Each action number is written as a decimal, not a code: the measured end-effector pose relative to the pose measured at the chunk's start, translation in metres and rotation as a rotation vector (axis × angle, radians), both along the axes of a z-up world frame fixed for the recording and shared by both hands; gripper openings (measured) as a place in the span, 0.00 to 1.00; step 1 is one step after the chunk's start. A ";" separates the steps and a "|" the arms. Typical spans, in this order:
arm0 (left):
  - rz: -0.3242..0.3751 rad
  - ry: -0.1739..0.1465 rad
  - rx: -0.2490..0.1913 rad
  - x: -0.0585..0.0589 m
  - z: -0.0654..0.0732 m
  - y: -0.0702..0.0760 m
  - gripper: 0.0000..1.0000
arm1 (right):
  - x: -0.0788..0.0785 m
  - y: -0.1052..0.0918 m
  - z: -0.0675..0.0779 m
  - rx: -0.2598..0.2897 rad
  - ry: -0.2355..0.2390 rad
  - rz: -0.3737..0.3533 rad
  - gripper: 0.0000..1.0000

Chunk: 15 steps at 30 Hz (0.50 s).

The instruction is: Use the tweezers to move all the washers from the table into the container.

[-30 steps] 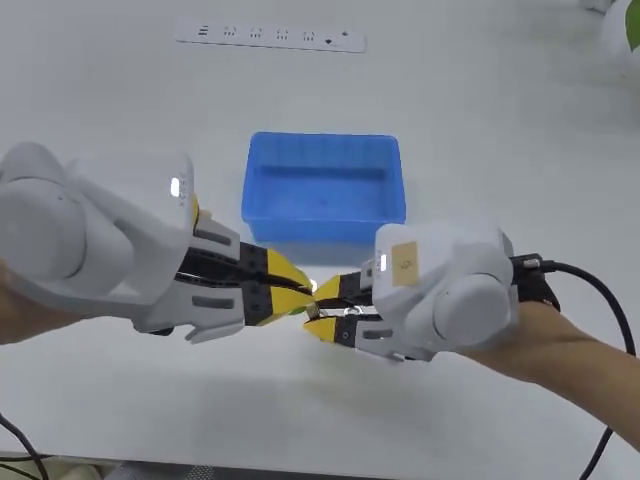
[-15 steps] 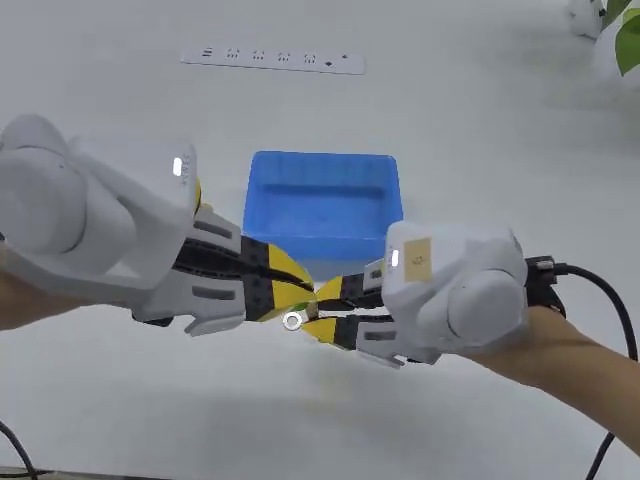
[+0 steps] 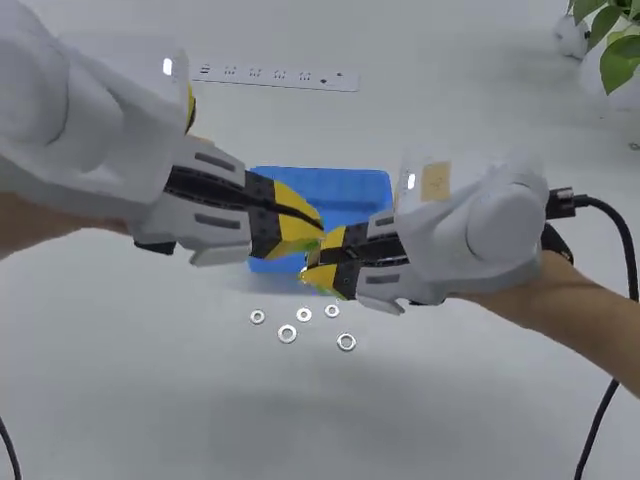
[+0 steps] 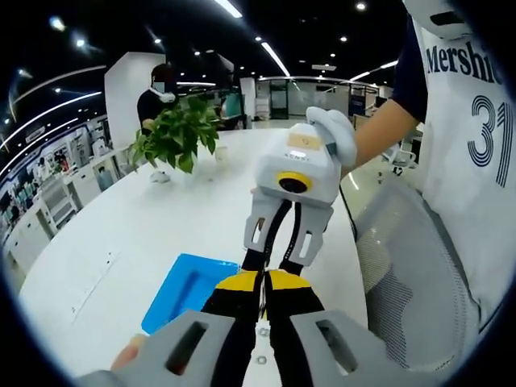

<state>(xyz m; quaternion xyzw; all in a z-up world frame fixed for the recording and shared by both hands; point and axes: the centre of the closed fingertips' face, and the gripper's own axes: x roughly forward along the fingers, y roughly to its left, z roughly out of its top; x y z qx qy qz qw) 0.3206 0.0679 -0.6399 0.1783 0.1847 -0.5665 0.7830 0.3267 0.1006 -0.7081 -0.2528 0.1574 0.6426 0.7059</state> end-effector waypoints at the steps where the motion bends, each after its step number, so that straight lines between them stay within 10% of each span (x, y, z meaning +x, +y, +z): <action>1: 0.003 -0.011 -0.006 0.005 0.004 0.000 0.06 | 0.007 0.000 0.004 0.008 -0.014 -0.011 0.09; 9: 0.021 -0.062 -0.007 0.037 0.019 0.003 0.06 | 0.043 0.004 0.019 0.033 -0.050 -0.042 0.09; 15: 0.047 -0.029 -0.020 0.058 0.007 0.007 0.06 | 0.061 0.006 0.009 0.023 -0.050 -0.057 0.10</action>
